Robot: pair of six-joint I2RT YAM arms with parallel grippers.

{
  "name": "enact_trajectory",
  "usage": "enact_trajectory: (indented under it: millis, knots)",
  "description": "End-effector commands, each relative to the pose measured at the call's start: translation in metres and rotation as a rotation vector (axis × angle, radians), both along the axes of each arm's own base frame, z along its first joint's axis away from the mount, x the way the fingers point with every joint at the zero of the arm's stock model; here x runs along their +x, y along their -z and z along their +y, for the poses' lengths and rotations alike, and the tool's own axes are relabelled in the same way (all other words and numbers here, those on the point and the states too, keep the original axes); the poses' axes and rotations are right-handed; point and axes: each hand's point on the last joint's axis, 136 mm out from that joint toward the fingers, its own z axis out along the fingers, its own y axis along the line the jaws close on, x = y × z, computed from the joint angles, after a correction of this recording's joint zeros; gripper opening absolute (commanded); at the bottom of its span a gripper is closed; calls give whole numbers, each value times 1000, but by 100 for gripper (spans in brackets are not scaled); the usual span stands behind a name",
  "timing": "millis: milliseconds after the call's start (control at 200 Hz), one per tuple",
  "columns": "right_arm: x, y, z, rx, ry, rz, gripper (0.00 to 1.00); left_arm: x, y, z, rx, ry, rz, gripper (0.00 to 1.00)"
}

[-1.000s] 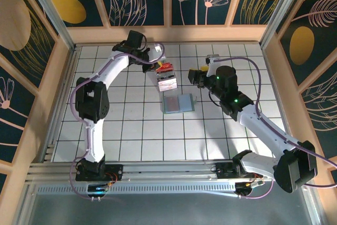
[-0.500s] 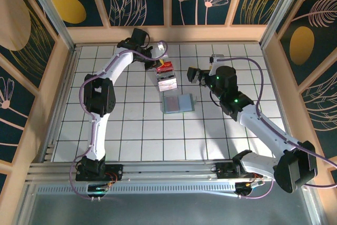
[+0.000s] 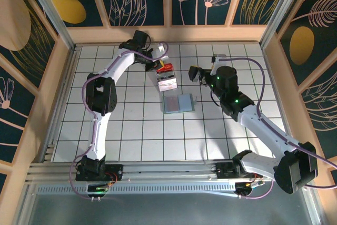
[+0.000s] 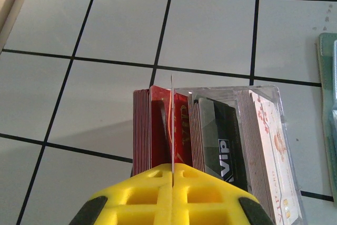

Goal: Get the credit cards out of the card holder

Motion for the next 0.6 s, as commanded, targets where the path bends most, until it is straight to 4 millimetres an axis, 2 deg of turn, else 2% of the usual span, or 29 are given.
enact_trajectory:
  millis: [0, 380, 510, 591]
  knots:
    - [-2, -14, -4, 21, 20, -31, 99, 7, 2, -1, -8, -17, 4, 0]
    - [-4, -15, -2, 30, 3, -37, 99, 12, 18, -3, 57, -53, -9, 0]
    - [-5, -16, 0, 33, -8, -43, 99, 7, 20, -5, 57, -33, -3, 0]
    - [-6, -16, 0, 33, -10, -45, 99, 3, 19, -7, 60, -7, -5, 3]
